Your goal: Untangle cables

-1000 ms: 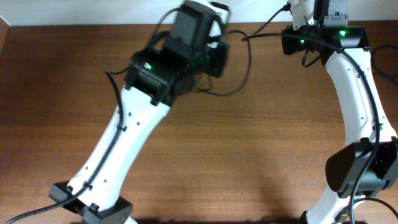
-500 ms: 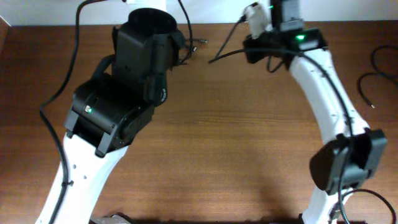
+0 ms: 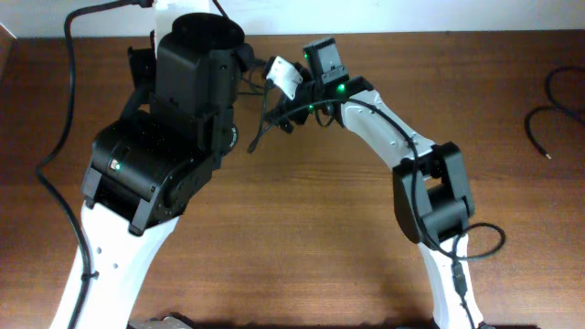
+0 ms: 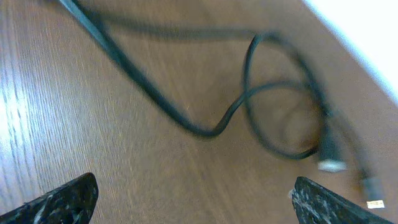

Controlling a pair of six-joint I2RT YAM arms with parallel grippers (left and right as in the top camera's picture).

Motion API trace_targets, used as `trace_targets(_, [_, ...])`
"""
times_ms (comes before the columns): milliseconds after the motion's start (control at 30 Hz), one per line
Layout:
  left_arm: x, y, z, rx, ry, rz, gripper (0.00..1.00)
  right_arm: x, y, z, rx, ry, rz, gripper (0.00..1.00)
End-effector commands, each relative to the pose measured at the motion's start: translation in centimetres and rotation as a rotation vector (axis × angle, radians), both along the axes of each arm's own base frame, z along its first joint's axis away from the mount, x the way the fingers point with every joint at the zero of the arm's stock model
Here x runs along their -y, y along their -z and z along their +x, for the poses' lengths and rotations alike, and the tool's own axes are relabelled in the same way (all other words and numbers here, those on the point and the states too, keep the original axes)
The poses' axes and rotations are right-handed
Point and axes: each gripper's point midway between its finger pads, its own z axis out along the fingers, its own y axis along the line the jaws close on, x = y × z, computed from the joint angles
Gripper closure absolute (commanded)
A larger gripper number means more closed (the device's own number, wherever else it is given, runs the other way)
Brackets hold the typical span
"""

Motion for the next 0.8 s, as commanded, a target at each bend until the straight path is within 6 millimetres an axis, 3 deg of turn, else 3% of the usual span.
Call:
trace_targets(0, [-1.3, -1.3, -1.2, 0.024, -0.029, 0.003, 0.96, 0.6, 2.8, 2.4, -0.032, 0.168, -0.011, 0.01])
trace_targets(67, [-1.4, -1.0, -1.3, 0.011, -0.028, 0.011, 0.96, -0.1, 0.4, 4.0, 0.055, 0.167, 0.032, 0.01])
trace_targets(133, [-1.4, -0.9, -1.3, 0.004, -0.028, 0.015, 0.95, -1.3, -3.7, 5.3, 0.141, 0.159, 0.086, 0.01])
trace_targets(200, [-1.4, -0.8, -1.3, 0.001, -0.028, 0.017, 0.94, -2.7, -5.9, 4.8, 0.146, 0.102, 0.140, 0.03])
trace_targets(233, [-1.4, -0.8, -1.3, 0.000, -0.028, 0.017, 0.94, -3.1, -5.8, 4.5, 0.138, 0.096, 0.139, 0.10])
trace_targets(300, [-1.4, -0.6, -1.4, -0.010, -0.028, 0.024, 0.93, -4.2, -5.2, 3.4, 0.117, 0.074, 0.130, 0.10])
trace_targets(400, [-1.4, -0.5, -1.4, -0.012, -0.028, 0.025, 0.93, -6.3, -4.8, 1.8, 0.107, 0.035, 0.126, 0.01])
trace_targets(467, [-1.4, -0.5, -1.4, -0.014, -0.024, 0.024, 0.92, -5.1, -5.2, 3.5, 0.161, 0.117, 0.080, 0.01])
trace_targets(533, [-1.4, -0.5, -1.4, -0.017, -0.025, 0.026, 0.92, -2.1, -6.4, 4.8, 0.123, 0.143, 0.064, 0.01])
trace_targets(600, [-1.4, -0.5, -1.4, -0.017, -0.025, 0.027, 0.91, 2.0, -5.0, 3.9, 0.080, 0.064, -0.077, 0.01])
trace_targets(633, [-1.4, -0.4, -1.5, -0.020, -0.025, 0.028, 0.92, 4.6, -3.1, 2.6, 0.033, -0.002, -0.169, 0.01])
trace_targets(700, [-1.4, -0.3, -1.5, -0.026, -0.025, 0.032, 0.93, 4.4, -2.2, -1.4, -0.044, -0.204, -0.154, 0.01])
trace_targets(767, [-1.4, -0.3, -1.5, -0.026, -0.025, 0.032, 0.92, 1.6, -3.4, -3.4, -0.037, -0.319, -0.054, 0.01])
